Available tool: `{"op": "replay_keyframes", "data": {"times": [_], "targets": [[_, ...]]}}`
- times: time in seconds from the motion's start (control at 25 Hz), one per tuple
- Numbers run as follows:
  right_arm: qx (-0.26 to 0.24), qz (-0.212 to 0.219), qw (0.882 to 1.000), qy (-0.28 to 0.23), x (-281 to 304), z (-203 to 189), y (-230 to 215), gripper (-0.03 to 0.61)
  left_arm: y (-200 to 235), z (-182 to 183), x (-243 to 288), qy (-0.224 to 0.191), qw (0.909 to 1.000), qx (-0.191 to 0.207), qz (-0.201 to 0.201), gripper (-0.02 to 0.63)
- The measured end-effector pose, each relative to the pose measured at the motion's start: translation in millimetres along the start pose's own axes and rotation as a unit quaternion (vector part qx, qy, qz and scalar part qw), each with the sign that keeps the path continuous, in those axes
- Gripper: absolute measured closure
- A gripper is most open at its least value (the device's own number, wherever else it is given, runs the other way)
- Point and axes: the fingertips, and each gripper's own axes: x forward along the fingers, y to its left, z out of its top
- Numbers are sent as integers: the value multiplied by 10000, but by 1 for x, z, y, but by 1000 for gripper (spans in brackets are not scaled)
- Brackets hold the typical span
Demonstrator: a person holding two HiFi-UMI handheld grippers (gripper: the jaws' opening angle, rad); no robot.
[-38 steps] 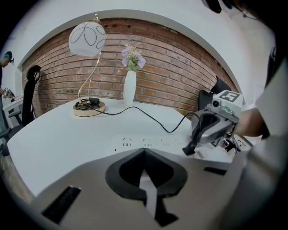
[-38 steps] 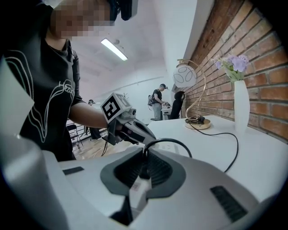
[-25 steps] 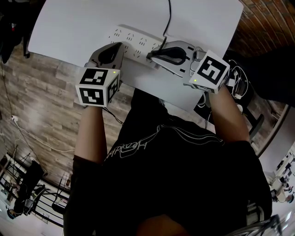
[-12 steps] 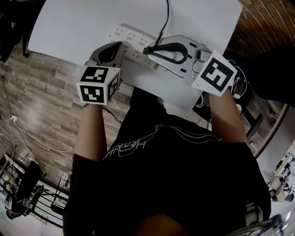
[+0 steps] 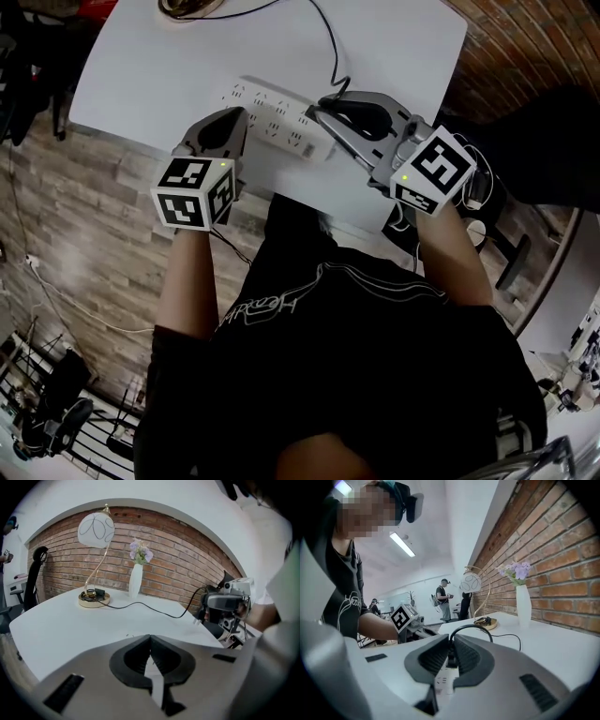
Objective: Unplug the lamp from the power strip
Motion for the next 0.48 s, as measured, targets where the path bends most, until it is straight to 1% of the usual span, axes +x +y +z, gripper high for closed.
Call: {"op": "replay_keyframes", "data": {"times": [0.12,0.28,0.4,0.48], "targets": [[302,-60,9993,-234,-17,9,11,561,-19,12,-22,-324,9993,-141,-134,612],[989,-170,9928,-647,-22,31,20,561,-24,33,-59,-917,9948,-422,-108,612],[1091,-144,9906,-814,-19,50,26,561,-29,55,-85,-1239,9898,-616,-338,612],[1164,-74,9894,-862,-28,59,36,561,-46,64,-105,-1378,9861,-768,-519,612]]}}
